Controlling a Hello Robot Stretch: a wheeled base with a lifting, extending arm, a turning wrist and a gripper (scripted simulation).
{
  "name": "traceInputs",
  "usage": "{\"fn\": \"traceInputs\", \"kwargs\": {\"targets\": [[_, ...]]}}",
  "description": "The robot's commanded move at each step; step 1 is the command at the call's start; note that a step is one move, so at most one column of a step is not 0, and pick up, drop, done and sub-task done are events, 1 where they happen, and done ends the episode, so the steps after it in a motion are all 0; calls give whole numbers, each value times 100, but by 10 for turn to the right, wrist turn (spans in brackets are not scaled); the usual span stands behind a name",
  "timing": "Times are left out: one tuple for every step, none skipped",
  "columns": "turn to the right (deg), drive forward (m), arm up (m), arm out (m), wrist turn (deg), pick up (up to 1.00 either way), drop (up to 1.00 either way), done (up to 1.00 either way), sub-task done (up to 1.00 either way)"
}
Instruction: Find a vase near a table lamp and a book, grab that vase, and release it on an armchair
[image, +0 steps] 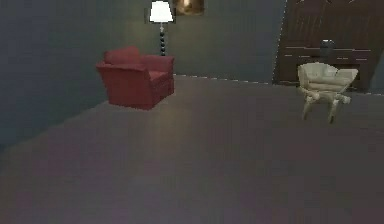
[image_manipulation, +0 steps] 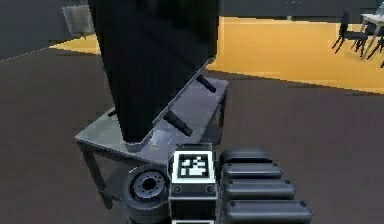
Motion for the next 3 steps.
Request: {"fn": "traceInputs", "kwargs": {"targets": [[0, 100, 0, 0, 0, 0, 0, 0, 0], [0, 100, 0, 0, 0, 0, 0, 0, 0], [30, 0, 0, 0, 0, 0, 0, 0, 0]]}}
